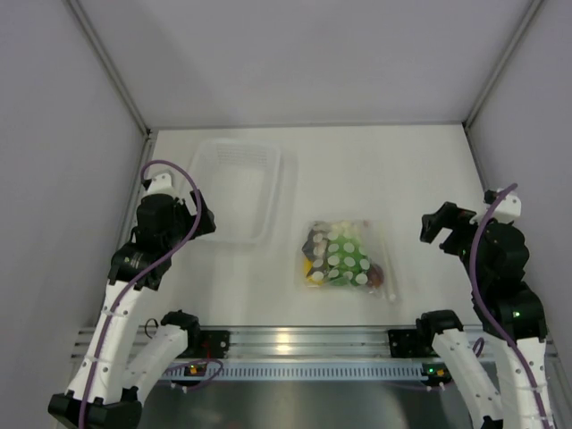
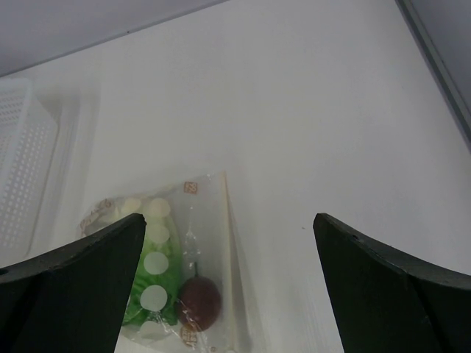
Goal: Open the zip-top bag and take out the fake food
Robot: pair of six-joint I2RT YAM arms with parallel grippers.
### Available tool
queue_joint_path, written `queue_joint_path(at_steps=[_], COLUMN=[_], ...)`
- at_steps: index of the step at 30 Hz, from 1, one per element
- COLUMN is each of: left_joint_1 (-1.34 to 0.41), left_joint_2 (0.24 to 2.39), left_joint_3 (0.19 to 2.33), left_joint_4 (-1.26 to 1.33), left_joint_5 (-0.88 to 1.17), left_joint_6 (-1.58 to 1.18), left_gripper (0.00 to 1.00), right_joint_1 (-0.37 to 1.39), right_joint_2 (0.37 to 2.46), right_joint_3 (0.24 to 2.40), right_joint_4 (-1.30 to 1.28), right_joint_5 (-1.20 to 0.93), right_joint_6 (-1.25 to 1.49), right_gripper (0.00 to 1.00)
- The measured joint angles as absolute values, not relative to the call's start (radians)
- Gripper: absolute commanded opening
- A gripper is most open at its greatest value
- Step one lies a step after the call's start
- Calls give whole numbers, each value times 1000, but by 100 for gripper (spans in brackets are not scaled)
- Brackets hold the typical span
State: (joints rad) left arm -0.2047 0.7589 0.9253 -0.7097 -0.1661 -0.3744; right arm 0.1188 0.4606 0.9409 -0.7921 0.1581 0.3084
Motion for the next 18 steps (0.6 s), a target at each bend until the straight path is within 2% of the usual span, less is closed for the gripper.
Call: queue_joint_path(at_steps=[8, 18], left_joint_1=[-206, -224], left_joint_2=[755, 754], left_joint_3=[925, 921], left_joint_4=[-710, -709], left_joint_5=[-166, -151], left_joint_6=[-377, -381], left_gripper=[98, 98], right_joint_1=[119, 119], right_joint_2=[456, 519], right_joint_3=[803, 438], right_joint_4=[-740, -532], right_joint_5=[69, -60], right_joint_6=[369, 648], right_gripper=[99, 99])
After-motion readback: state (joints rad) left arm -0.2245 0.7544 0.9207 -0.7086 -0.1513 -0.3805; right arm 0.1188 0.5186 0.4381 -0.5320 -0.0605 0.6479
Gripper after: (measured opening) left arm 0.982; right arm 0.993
